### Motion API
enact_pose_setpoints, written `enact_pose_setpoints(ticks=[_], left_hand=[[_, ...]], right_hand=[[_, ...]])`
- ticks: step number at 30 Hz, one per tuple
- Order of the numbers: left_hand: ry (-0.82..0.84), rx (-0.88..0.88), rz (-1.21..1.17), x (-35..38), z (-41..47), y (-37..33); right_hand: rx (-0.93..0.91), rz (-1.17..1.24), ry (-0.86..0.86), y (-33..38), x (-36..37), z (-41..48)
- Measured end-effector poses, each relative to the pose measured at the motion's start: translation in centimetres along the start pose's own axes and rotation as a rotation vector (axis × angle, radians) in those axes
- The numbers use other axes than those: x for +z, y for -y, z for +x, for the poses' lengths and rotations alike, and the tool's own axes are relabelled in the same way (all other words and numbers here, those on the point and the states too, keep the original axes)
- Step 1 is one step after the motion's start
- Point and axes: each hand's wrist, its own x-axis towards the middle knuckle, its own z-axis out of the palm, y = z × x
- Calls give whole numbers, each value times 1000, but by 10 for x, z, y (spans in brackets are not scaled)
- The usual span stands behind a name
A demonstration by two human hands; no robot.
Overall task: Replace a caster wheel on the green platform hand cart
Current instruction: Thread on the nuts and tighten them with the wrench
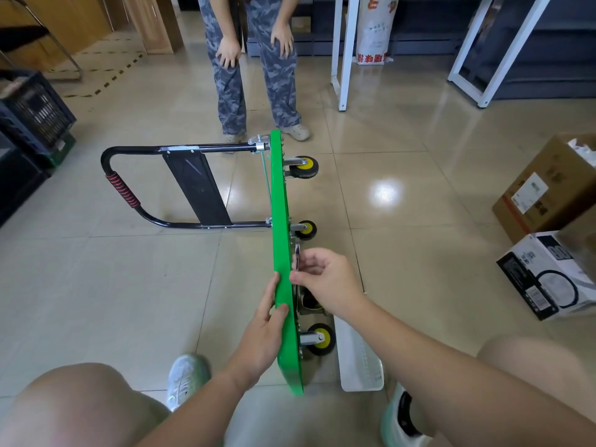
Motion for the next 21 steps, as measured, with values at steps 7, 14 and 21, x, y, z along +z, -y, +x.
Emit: enact_pose_setpoints(ticks=[7, 14, 21], left_hand=[[24, 4, -1, -3, 7, 6], [32, 6, -23, -4, 12, 11], [45, 25, -43, -3, 7, 5]], right_hand=[[192, 88, 25, -13, -1, 39], [185, 205, 18, -6, -7, 45], [86, 99, -15, 20, -31, 8]])
